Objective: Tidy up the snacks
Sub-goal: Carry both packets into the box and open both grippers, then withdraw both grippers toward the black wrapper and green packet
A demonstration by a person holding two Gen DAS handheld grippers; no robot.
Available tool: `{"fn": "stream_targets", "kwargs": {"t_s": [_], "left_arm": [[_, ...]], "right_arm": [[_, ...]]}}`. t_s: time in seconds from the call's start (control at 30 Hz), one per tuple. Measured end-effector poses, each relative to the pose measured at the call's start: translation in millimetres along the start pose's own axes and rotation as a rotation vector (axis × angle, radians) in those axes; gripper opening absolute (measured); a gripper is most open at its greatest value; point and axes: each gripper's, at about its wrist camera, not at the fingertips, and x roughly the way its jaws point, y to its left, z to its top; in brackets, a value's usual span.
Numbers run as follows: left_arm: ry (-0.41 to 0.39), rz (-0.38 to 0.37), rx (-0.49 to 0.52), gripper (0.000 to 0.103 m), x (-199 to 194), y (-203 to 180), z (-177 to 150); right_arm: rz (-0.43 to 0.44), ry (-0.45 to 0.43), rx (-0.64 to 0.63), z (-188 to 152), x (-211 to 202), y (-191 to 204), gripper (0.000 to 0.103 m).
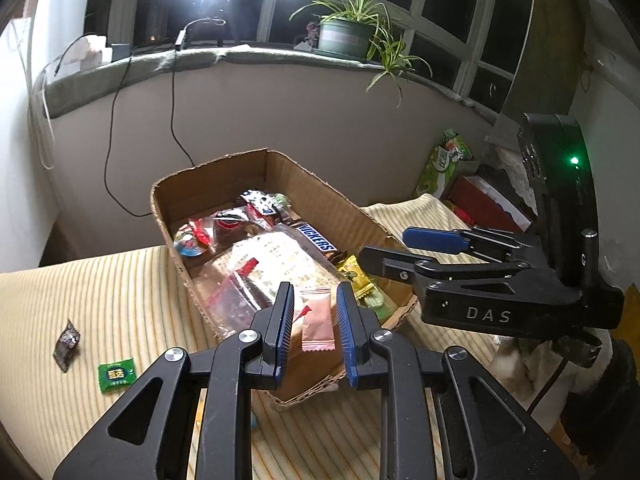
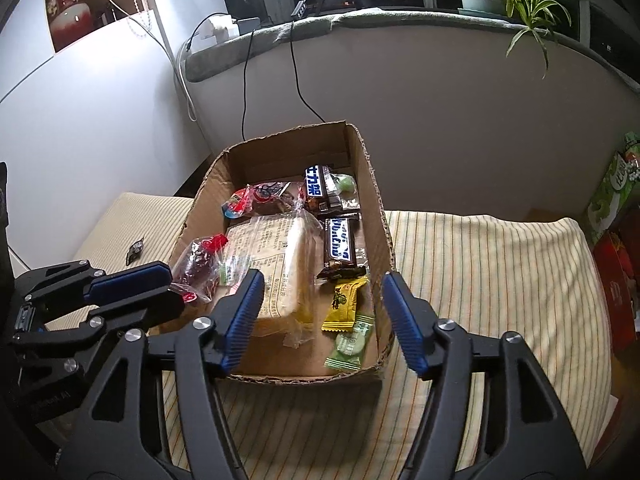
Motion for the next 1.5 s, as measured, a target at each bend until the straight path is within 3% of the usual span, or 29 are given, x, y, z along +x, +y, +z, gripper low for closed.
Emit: {"fn": "stream_targets", "kwargs": {"t_s": [0.1, 0.4, 1.0, 1.5], "left_arm": [[-0.003, 0.001, -0.008, 0.028, -4, 2, -1], [-0.02, 0.024, -0.033, 0.033, -22, 18, -8], [-0.054, 0.09, -0.06, 0.034, -56, 55, -25], [-0.07, 0.207, -0.192, 0.033, -90, 147, -47]], "right_arm": [[0.003, -0.001, 0.002, 0, -2, 2, 0.068], [0.011, -0.009, -0.008, -3, -10, 16, 0.072], [0.063, -0.024, -0.045, -11, -27, 65, 0.072], [0.187, -0.003, -0.111, -36, -25, 135, 0.072]]}}
